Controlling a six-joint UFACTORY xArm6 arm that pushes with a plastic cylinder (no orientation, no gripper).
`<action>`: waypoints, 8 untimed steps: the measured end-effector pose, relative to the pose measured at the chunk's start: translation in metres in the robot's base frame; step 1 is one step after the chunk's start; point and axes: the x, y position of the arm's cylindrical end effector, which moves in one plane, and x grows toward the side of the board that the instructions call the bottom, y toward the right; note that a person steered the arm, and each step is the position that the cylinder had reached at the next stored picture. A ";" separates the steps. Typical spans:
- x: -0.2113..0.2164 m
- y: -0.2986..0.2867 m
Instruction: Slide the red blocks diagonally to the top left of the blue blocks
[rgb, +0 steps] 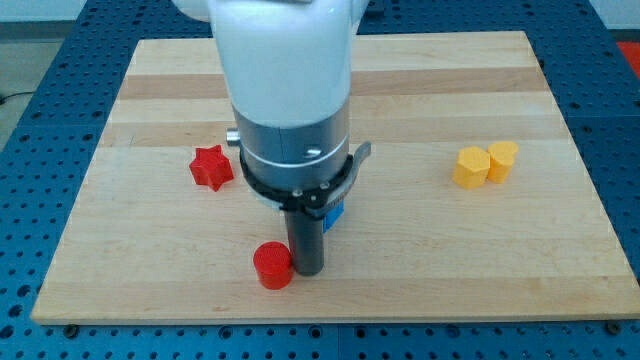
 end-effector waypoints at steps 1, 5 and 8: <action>0.022 0.000; 0.012 -0.077; -0.017 -0.044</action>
